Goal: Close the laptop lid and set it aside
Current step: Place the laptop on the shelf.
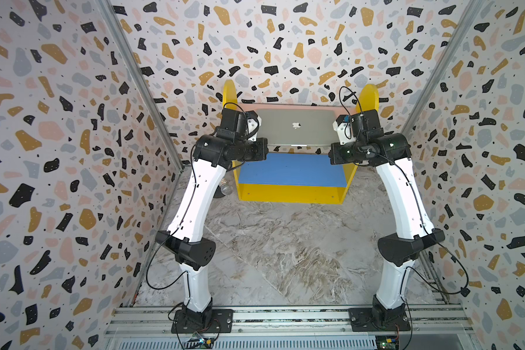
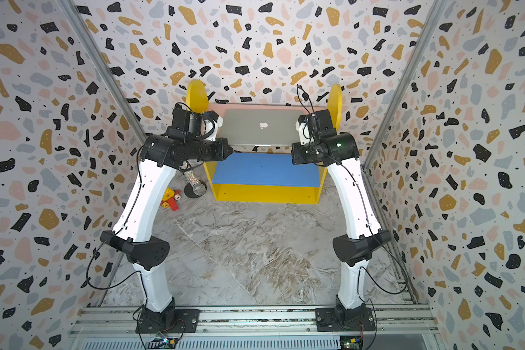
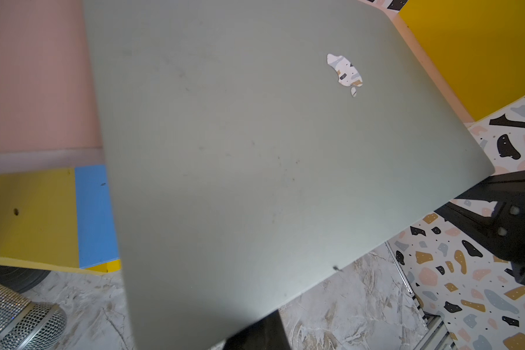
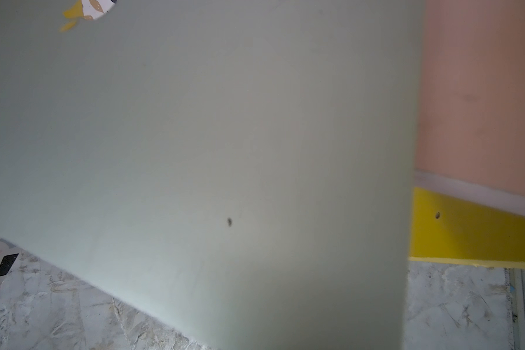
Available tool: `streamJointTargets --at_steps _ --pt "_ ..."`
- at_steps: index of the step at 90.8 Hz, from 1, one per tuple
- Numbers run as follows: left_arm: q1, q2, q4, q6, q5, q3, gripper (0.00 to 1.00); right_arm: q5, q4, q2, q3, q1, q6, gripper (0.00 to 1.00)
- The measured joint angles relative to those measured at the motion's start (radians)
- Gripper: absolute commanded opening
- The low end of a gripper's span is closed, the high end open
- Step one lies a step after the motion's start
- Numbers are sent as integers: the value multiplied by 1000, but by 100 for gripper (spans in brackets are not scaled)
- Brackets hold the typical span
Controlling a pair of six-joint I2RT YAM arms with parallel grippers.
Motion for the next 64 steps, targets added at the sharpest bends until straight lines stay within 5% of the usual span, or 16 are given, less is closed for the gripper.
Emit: streamJointTargets --at_steps 64 --pt "50 73 8 0 10 58 0 0 68 35 2 -8 -1 0"
